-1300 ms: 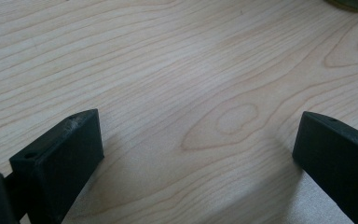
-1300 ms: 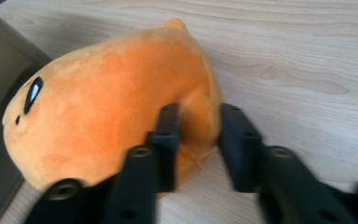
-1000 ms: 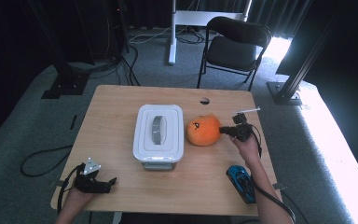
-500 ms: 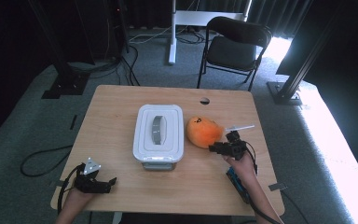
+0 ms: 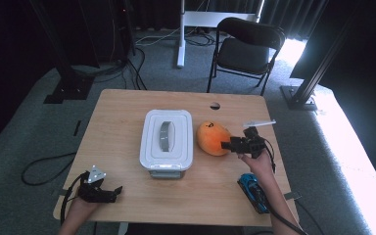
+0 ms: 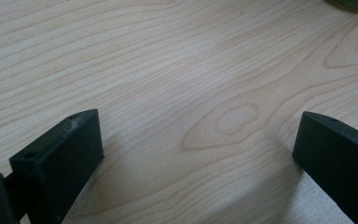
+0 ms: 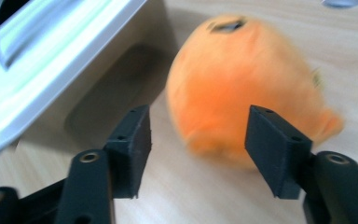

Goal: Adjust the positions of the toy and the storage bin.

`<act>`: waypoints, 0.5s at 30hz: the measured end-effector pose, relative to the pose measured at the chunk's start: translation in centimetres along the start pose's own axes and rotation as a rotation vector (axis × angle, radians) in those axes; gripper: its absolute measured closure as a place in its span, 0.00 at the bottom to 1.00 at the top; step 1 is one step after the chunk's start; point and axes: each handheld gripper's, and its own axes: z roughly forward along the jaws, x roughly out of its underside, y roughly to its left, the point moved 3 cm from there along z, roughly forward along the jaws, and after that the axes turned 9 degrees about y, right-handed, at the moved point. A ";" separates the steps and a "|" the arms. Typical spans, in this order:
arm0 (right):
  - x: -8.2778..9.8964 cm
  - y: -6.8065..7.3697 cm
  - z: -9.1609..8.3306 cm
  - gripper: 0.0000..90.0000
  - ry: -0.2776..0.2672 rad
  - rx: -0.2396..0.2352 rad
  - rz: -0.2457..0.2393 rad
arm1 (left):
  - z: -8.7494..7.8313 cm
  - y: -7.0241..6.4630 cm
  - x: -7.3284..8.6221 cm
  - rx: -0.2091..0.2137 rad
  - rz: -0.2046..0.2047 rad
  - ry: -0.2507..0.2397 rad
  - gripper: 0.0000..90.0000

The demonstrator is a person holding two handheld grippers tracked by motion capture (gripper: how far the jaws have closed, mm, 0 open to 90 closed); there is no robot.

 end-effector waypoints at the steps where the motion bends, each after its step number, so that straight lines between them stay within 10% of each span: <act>1: -0.5 -0.4 0.1 0.43 -0.011 -0.018 0.013 | 0.0 0.0 0.0 0.000 0.000 0.000 0.02; 15: -3.1 -2.2 5.3 0.29 0.104 0.105 -0.013 | 0.0 0.0 0.0 0.000 0.000 0.000 0.02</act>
